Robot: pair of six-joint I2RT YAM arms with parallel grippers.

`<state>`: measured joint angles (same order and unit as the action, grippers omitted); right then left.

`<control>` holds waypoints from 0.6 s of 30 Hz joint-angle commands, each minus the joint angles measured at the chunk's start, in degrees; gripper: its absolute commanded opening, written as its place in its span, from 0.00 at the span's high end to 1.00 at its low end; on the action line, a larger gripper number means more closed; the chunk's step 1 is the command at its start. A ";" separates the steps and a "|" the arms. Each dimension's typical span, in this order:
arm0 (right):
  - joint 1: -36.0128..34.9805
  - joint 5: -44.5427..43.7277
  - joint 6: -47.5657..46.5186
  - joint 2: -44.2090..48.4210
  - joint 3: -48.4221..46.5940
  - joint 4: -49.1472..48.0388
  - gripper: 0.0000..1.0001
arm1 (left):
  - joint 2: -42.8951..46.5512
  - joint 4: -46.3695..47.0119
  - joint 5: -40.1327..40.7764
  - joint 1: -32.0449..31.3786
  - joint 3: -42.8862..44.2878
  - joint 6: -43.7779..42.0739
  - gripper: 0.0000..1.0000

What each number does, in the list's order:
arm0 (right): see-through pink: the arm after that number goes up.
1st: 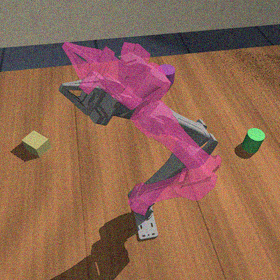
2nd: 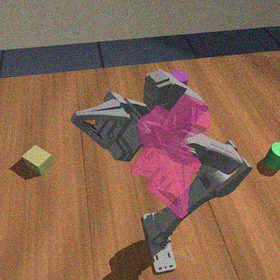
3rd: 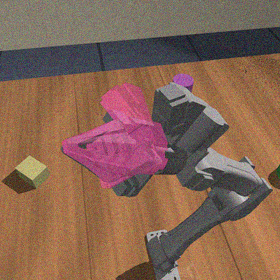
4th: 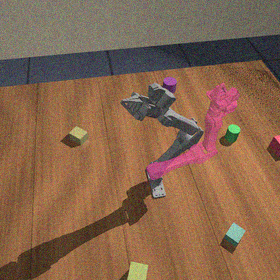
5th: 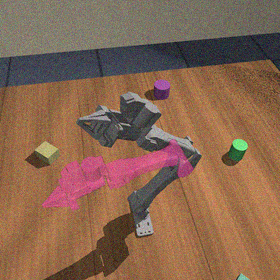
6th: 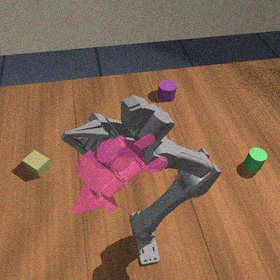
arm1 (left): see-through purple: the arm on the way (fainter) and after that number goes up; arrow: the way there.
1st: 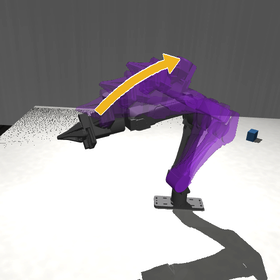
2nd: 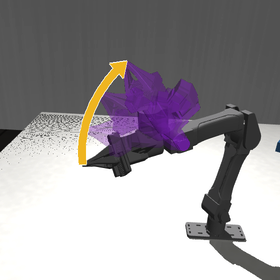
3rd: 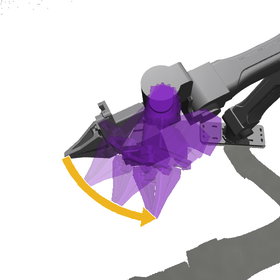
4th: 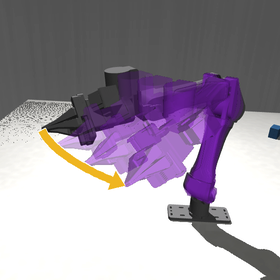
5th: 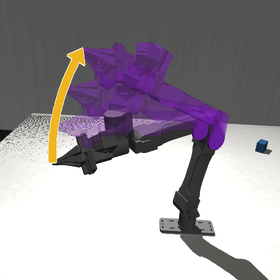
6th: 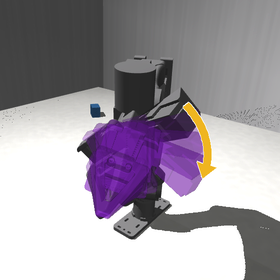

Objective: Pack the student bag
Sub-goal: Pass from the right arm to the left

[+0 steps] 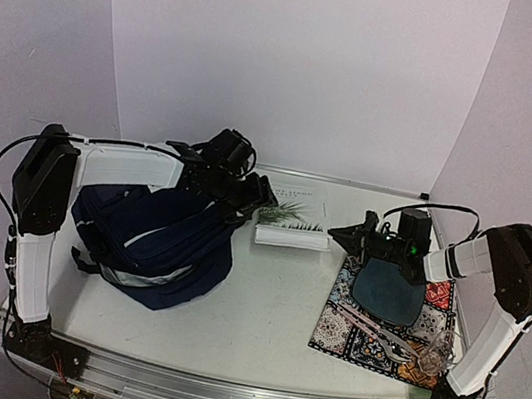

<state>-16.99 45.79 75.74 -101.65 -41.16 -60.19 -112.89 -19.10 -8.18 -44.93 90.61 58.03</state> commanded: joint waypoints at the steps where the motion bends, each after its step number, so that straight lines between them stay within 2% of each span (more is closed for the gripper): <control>1: -0.12 2.21 1.99 3.24 0.47 -8.07 1.00 | -0.07 9.29 -6.47 1.21 -4.64 7.92 0.25; 4: -0.19 2.20 3.78 3.16 0.93 -10.72 1.00 | 0.09 13.67 -8.14 1.65 -8.40 12.08 0.25; 10: -0.21 2.24 8.18 2.49 2.14 -17.89 1.00 | -1.63 17.80 -11.31 1.73 -9.72 15.39 0.25; 15: -0.70 2.55 8.46 2.48 2.11 -18.71 1.00 | -1.56 27.02 -14.65 1.69 -13.10 20.93 0.26; 18: -1.20 2.56 8.46 2.34 1.97 -18.84 1.00 | -1.55 28.65 -15.57 1.69 -13.24 22.16 0.30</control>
<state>-17.22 46.08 83.82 -101.65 -38.68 -70.60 -114.13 2.54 -20.44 -43.42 78.01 75.73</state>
